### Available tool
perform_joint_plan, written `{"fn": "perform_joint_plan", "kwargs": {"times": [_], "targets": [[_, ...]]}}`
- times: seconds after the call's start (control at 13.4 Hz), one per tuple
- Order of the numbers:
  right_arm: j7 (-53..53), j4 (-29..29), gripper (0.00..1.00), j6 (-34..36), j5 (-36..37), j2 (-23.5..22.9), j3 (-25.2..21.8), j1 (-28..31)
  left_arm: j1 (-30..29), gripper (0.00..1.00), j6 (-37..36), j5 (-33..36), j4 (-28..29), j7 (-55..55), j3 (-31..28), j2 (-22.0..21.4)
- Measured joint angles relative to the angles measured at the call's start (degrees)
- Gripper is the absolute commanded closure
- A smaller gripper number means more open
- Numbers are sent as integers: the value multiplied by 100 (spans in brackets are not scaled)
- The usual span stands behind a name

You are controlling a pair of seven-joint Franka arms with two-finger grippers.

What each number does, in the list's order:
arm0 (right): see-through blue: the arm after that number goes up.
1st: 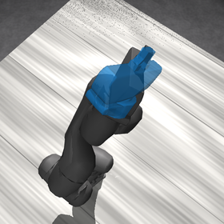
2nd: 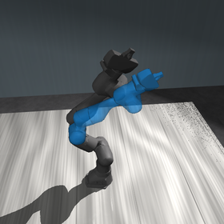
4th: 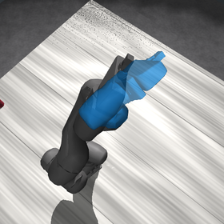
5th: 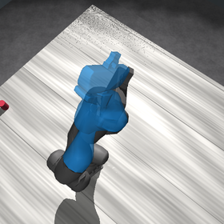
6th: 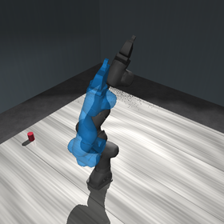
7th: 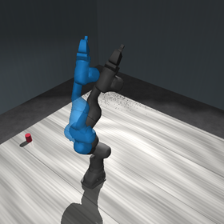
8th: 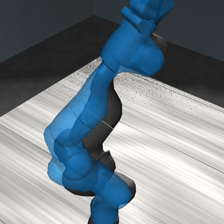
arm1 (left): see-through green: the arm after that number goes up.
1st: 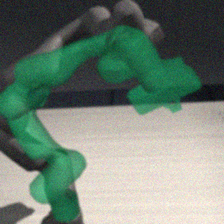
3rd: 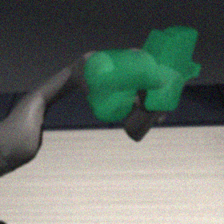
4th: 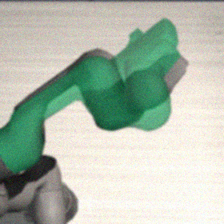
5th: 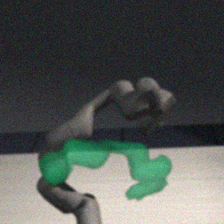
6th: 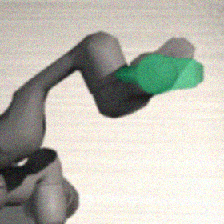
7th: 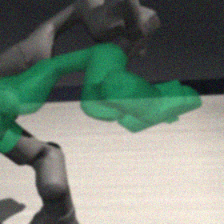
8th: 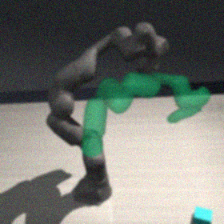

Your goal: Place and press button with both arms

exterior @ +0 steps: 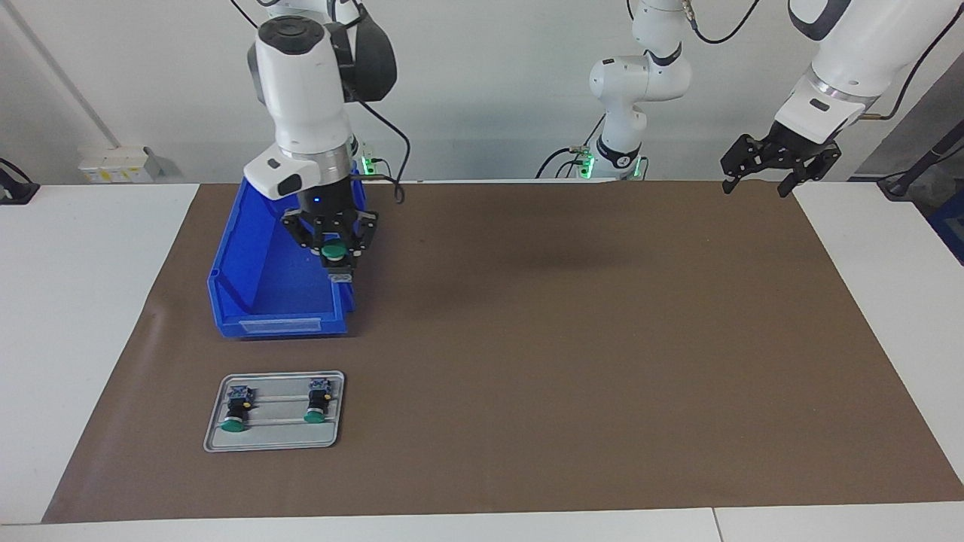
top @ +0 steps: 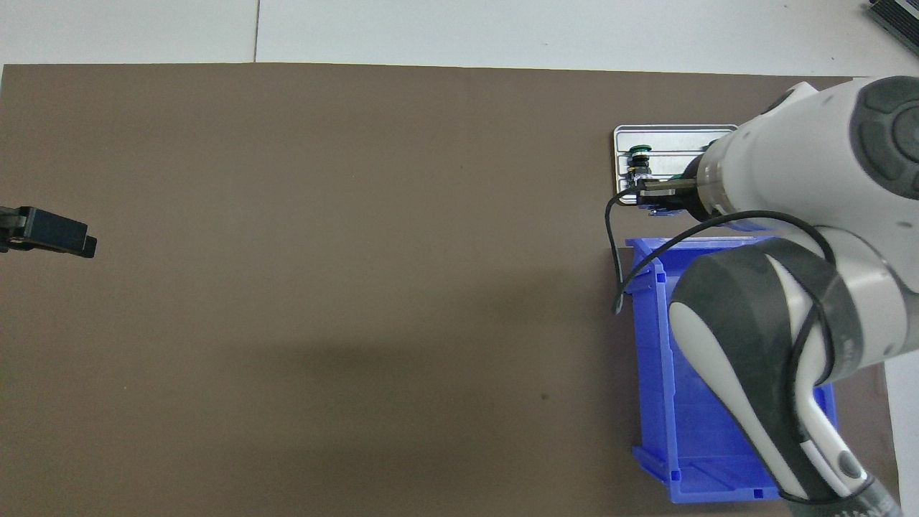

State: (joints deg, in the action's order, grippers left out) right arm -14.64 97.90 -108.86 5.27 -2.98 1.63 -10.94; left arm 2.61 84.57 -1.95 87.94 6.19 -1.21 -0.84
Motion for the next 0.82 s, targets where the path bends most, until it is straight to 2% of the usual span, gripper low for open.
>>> {"fn": "perform_joint_plan", "kwargs": {"times": [0.15,0.3,0.6,0.82], "targets": [[460,297,100,-17,-72,98,5,315,0,0,0,0,0,0,0,0],[964,846,100,-294,-276,268,3,671,0,0,0,0,0,0,0,0],[1461,2891,100,-1727,-394,1024,-7,1148,0,0,0,0,0,0,0,0],[1653,3832,100,-2431,-397,1296,-12,1400,0,0,0,0,0,0,0,0]]}}
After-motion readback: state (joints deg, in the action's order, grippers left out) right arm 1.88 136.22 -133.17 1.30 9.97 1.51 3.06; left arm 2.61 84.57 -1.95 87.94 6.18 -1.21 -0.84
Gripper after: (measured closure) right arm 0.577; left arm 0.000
